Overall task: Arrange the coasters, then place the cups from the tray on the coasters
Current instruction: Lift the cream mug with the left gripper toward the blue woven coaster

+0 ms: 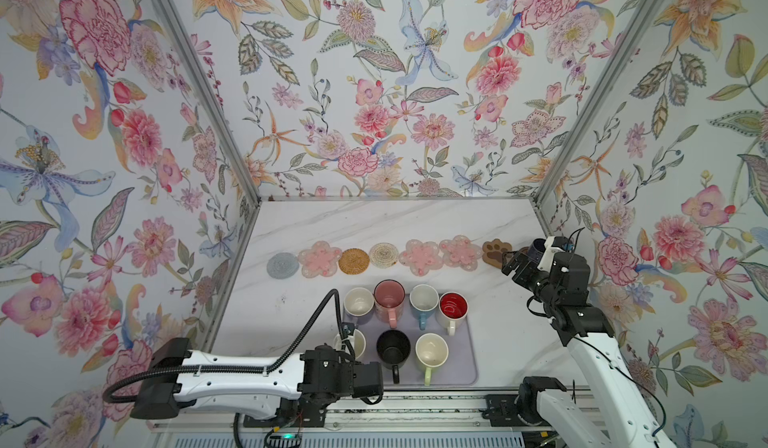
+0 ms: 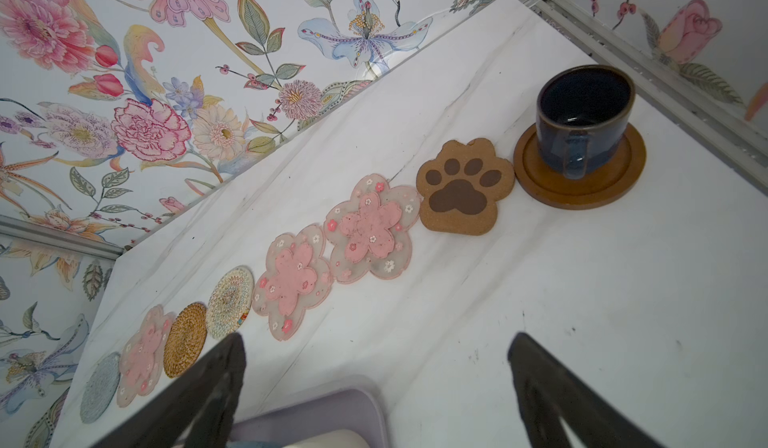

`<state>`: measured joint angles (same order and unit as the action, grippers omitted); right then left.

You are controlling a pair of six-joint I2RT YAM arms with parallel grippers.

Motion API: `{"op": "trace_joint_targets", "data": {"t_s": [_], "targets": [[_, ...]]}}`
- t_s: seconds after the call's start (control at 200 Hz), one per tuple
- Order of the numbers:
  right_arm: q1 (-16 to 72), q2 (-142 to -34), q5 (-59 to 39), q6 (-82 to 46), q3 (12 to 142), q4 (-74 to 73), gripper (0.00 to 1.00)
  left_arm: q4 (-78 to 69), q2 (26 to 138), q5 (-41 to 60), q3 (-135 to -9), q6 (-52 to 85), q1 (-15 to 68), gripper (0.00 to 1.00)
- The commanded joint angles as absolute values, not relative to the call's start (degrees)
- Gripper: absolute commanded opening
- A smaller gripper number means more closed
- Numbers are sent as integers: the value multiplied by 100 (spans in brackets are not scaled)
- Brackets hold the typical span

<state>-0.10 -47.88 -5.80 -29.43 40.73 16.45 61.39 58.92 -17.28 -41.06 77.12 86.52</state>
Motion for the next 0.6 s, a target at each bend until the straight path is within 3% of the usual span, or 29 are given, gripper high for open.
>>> {"op": "trace_joint_targets", "data": {"t_s": [0.0, 0.24, 0.595], "targets": [[-46, -4727, -668, -2945, 4042, 1602, 99, 6798, 5574, -2444, -4439, 7915, 8569, 0], [-127, -4662, -755, -2768, 4225, 1876, 99, 7121, 5083, -2707, -4693, 7109, 7532, 0], [-149, -4566, -896, -2770, 4267, 1983, 99, 6279, 4875, -2530, -5014, 4703, 4665, 0]]}}
